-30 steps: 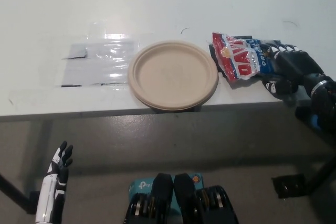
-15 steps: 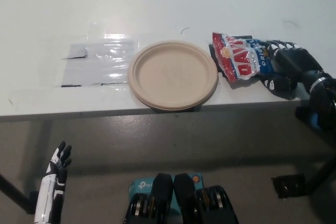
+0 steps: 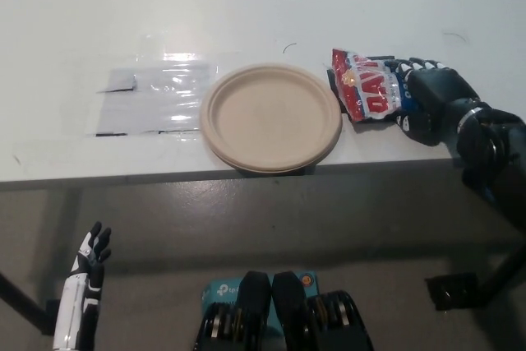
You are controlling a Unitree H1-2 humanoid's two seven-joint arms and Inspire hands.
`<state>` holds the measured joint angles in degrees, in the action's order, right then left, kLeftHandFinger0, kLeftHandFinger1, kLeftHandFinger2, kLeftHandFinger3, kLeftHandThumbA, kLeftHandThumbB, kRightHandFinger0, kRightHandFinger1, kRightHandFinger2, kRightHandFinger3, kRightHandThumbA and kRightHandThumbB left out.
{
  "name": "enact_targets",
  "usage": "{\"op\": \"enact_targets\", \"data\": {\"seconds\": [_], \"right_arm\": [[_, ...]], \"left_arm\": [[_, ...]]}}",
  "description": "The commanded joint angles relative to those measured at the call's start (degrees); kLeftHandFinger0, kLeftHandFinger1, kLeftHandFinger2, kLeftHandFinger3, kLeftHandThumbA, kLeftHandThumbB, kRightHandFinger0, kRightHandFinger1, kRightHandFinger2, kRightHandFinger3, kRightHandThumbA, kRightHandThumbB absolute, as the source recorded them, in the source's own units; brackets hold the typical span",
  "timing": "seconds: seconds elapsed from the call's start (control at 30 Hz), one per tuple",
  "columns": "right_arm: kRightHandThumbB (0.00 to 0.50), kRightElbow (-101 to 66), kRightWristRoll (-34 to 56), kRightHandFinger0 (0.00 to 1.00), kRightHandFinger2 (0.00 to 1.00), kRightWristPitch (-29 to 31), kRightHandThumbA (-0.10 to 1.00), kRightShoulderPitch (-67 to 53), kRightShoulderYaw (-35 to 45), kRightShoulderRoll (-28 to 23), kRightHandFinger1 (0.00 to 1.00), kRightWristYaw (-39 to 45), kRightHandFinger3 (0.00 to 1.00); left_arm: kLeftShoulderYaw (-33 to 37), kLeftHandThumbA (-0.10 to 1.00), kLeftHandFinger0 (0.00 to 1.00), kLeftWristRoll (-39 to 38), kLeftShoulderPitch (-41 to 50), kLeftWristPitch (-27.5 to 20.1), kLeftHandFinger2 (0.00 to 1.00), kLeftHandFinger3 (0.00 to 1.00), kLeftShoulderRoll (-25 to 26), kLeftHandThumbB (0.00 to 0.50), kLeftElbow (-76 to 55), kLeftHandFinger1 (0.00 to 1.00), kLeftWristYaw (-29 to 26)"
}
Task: The robot picks up a small bag of sunflower seeds on the right hand side and take it to the empty plate on the left hand side then pours some sunflower seeds on to the plate.
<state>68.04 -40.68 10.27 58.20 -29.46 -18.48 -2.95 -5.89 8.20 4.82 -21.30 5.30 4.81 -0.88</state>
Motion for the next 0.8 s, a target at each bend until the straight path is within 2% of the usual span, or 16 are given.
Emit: {"op": "enact_targets", "data": {"seconds": [0.0,0.03,0.07,0.1,0.13,0.17,0.2,0.3,0.37,0.4,0.5,0.57,0.63,0.7,0.73,0.77], "right_arm": [[0.398,7.98,-4.6,0.8,1.0,-3.75,0.07,4.84,-4.49,2.43,0.92,-7.4,1.0],[0.32,9.81,-7.08,0.41,0.75,-5.13,-0.08,4.71,-7.42,2.85,0.53,-11.61,0.83],[0.321,10.77,-7.62,0.24,0.54,-5.39,-0.1,4.93,-8.79,3.07,0.36,-13.19,0.62],[0.305,11.65,-7.09,0.05,0.32,-4.95,-0.1,4.57,-9.26,3.27,0.18,-14.17,0.47],[0.291,12.27,-6.57,0.0,0.23,-5.15,-0.1,4.23,-9.49,3.5,0.09,-14.09,0.37],[0.298,12.87,-5.75,0.01,0.26,-5.15,-0.1,3.53,-9.51,3.68,0.13,-14.4,0.33],[0.295,13.22,-4.95,0.17,0.49,-4.43,-0.1,3.0,-9.36,3.63,0.34,-14.39,0.5],[0.258,13.85,-3.02,0.36,0.63,-3.84,-0.1,1.91,-8.26,4.0,0.52,-14.61,0.67],[0.254,14.14,-1.89,0.34,0.57,-3.7,-0.1,1.54,-7.3,3.98,0.49,-14.24,0.62],[0.253,14.12,-0.76,0.24,0.42,-2.58,-0.1,1.04,-6.21,3.95,0.36,-14.63,0.48],[0.211,13.9,-0.28,0.01,0.18,-0.39,-0.1,-0.46,-5.17,3.74,0.09,-17.53,0.27],[0.189,13.72,-0.14,0.0,0.2,0.4,-0.1,-1.46,-4.63,3.84,0.04,-18.88,0.31],[0.201,13.58,0.25,0.0,0.23,1.94,-0.1,-2.06,-4.07,3.63,0.02,-20.8,0.33],[0.204,13.21,0.42,0.0,0.38,2.44,-0.1,-1.96,-3.74,3.61,0.0,-21.81,0.53],[0.185,13.02,0.61,0.0,0.43,3.12,-0.1,-1.93,-3.43,3.57,0.0,-22.97,0.61],[0.144,12.93,0.62,0.0,0.55,3.79,-0.1,-1.79,-3.28,3.5,0.01,-23.81,0.75]], "left_arm": [[-0.22,1.0,1.0,-0.79,0.03,-2.37,1.0,1.0,0.37,0.059,-1.25,1.0,-1.13],[-0.25,1.0,1.0,-1.08,0.05,-2.16,1.0,1.0,0.33,0.05,-1.37,1.0,-1.03],[-0.3,1.0,1.0,-1.1,0.03,-2.1,1.0,1.0,0.25,0.048,-1.43,1.0,-1.11],[-0.45,1.0,1.0,-1.31,0.17,-2.02,1.0,1.0,0.22,0.048,-1.55,1.0,-1.15],[-0.55,1.0,1.0,-1.36,0.23,-2.32,1.0,1.0,0.31,0.04,-1.54,1.0,-1.18],[-0.74,1.0,1.0,-1.79,0.32,-2.19,1.0,1.0,0.26,0.037,-1.79,1.0,-1.17],[-0.84,1.0,1.0,-1.91,0.25,-2.53,1.0,1.0,0.23,0.024,-1.7,1.0,-1.24],[-1.4,1.0,1.0,-2.92,-0.36,-2.48,1.0,1.0,0.58,0.027,-1.47,1.0,-1.09],[-1.57,1.0,1.0,-2.91,-1.01,-2.24,1.0,1.0,0.56,0.036,-1.06,1.0,-1.2],[-1.61,1.0,1.0,-3.12,-1.32,-2.47,1.0,1.0,0.68,0.025,-0.73,1.0,-1.1],[-1.6,1.0,1.0,-2.73,-1.0,-3.35,1.0,1.0,0.89,0.025,-0.07,1.0,-1.19],[-1.61,1.0,1.0,-2.83,0.22,-2.9,1.0,1.0,0.93,0.02,-0.88,1.0,-0.99],[-1.64,1.0,1.0,-2.6,1.05,-2.77,1.0,1.0,0.86,0.022,-0.82,1.0,-1.12],[-1.64,1.0,1.0,-3.19,1.9,-3.2,1.0,1.0,0.61,0.015,-0.58,1.0,-1.05],[-1.66,1.0,1.0,-3.08,2.06,-3.43,1.0,1.0,0.54,0.019,-0.32,1.0,-1.18],[-1.69,1.0,1.0,-3.06,2.05,-3.36,1.0,1.0,0.5,0.026,-0.23,1.0,-1.27]]}}
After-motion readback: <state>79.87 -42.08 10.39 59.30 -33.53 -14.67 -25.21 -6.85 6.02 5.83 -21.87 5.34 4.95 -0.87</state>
